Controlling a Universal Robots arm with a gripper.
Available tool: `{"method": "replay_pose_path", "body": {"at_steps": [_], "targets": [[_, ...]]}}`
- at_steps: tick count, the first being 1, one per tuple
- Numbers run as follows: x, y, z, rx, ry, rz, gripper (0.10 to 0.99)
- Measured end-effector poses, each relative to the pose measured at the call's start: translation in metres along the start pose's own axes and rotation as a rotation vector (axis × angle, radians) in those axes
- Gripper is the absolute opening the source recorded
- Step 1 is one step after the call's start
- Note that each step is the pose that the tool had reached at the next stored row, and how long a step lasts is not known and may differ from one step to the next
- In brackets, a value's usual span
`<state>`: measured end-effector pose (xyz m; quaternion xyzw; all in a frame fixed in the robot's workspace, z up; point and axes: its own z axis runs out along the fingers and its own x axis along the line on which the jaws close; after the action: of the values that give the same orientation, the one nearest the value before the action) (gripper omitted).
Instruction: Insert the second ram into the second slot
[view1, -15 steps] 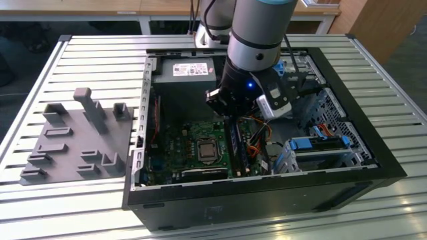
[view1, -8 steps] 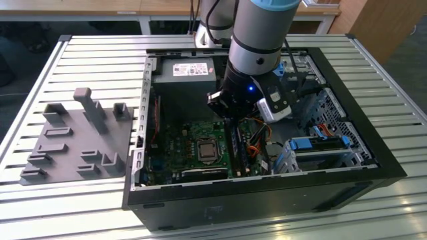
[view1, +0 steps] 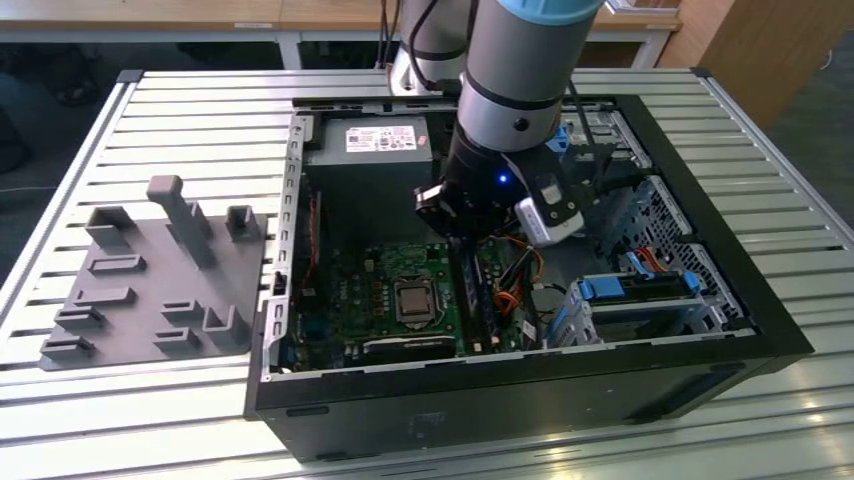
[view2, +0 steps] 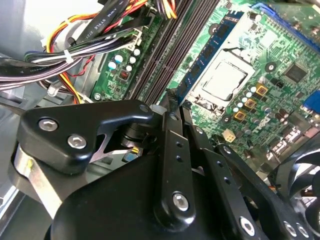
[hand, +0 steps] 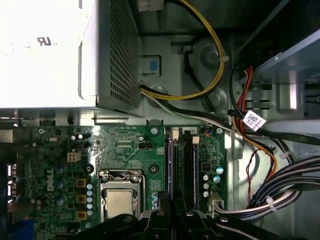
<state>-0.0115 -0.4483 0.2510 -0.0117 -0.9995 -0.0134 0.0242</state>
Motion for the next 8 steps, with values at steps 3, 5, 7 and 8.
{"method": "replay_pose_path", "body": {"at_steps": [3, 5, 7, 8], "targets": [[-0.0004, -0.0007, 0.0030, 0.000, 0.0002, -0.005, 0.141], [-0.0005, -0.0019, 0.0047, 0.000, 0.0002, -0.005, 0.141], [-0.0006, -0.0027, 0.0063, 0.000, 0.0001, -0.005, 0.141], [-0.0006, -0.0028, 0.0071, 0.000, 0.0001, -0.005, 0.141]]}}
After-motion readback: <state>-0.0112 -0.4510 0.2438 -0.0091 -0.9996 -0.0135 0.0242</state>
